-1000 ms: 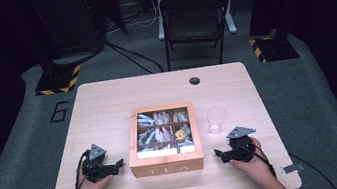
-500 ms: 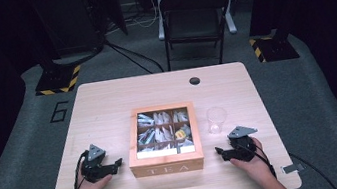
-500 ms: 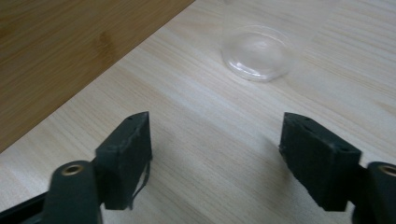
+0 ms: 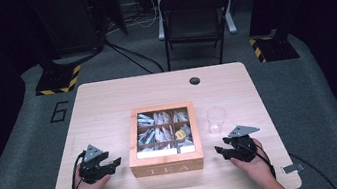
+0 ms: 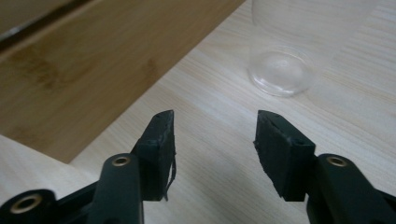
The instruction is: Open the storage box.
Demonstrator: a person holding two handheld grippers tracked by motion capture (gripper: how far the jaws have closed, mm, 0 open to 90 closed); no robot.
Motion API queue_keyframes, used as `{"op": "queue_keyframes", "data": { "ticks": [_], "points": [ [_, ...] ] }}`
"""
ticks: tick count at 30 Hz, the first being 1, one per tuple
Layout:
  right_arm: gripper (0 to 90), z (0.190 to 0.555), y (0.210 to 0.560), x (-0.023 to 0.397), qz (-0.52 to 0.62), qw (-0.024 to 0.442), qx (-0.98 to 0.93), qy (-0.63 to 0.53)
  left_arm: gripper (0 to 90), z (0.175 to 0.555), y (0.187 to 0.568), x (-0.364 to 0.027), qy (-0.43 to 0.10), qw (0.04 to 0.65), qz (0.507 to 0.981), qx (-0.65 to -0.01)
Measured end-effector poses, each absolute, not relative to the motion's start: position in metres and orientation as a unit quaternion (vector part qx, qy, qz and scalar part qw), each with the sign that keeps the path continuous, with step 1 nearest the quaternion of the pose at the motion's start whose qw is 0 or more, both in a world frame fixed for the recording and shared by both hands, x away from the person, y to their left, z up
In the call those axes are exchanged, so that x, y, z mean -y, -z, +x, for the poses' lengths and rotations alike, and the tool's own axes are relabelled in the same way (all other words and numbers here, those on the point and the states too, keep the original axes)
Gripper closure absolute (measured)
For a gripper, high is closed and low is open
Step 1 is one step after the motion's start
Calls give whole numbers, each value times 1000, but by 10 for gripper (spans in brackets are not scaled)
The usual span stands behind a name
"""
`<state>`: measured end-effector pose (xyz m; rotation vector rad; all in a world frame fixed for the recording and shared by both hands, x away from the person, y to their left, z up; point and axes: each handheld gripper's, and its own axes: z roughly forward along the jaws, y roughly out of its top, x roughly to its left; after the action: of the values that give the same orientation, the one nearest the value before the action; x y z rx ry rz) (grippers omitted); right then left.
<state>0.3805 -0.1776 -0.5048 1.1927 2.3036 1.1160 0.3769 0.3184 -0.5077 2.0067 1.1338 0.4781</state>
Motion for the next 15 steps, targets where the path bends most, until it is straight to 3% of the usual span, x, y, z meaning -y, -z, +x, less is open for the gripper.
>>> {"op": "queue_keyframes", "data": {
  "ticks": [15],
  "points": [
    [515, 368, 474, 174, 397, 158, -813, -395, 458, 357, 474, -325, -182, 436, 766, -436]
  ]
}}
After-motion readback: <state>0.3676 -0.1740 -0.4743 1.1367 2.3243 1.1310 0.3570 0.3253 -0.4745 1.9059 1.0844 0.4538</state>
